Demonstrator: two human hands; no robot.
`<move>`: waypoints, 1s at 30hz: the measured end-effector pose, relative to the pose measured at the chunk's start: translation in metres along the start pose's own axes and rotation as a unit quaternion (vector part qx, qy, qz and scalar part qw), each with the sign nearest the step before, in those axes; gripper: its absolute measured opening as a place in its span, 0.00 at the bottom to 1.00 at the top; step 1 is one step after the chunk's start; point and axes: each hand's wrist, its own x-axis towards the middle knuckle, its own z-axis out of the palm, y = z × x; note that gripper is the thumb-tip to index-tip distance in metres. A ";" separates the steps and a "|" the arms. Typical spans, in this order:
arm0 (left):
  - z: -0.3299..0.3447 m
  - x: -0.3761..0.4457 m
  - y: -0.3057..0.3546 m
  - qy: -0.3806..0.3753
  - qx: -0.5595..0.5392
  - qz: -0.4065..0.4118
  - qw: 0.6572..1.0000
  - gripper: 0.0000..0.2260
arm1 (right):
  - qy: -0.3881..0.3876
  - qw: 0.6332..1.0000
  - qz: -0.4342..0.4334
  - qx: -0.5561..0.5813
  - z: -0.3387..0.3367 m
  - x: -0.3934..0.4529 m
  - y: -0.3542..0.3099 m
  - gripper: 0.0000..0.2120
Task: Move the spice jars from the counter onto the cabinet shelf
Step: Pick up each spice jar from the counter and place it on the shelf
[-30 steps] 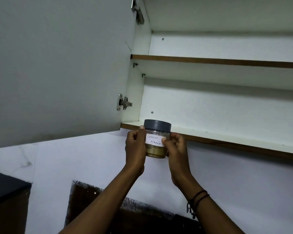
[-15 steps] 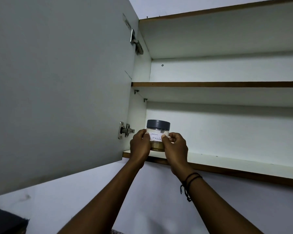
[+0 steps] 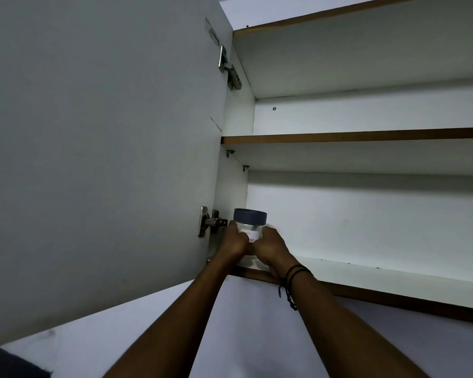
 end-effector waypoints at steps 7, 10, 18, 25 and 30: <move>-0.009 0.014 -0.011 -0.054 0.038 -0.027 0.997 0.18 | -0.080 0.996 0.023 -0.021 0.008 0.016 0.009 0.11; -0.007 0.012 -0.011 -0.028 0.040 -0.026 0.998 0.18 | -0.081 0.996 0.022 -0.017 0.006 0.014 0.010 0.10; -0.005 -0.040 -0.018 0.113 0.014 0.116 0.987 0.14 | 0.064 0.992 -0.060 -0.090 -0.007 -0.018 0.007 0.05; -0.007 -0.112 -0.038 0.094 -0.034 0.107 0.989 0.15 | 0.069 0.991 -0.109 -0.019 -0.015 -0.100 0.023 0.13; -0.004 -0.189 -0.079 0.016 -0.100 0.044 0.994 0.13 | 0.012 0.993 -0.091 -0.069 -0.011 -0.179 0.067 0.09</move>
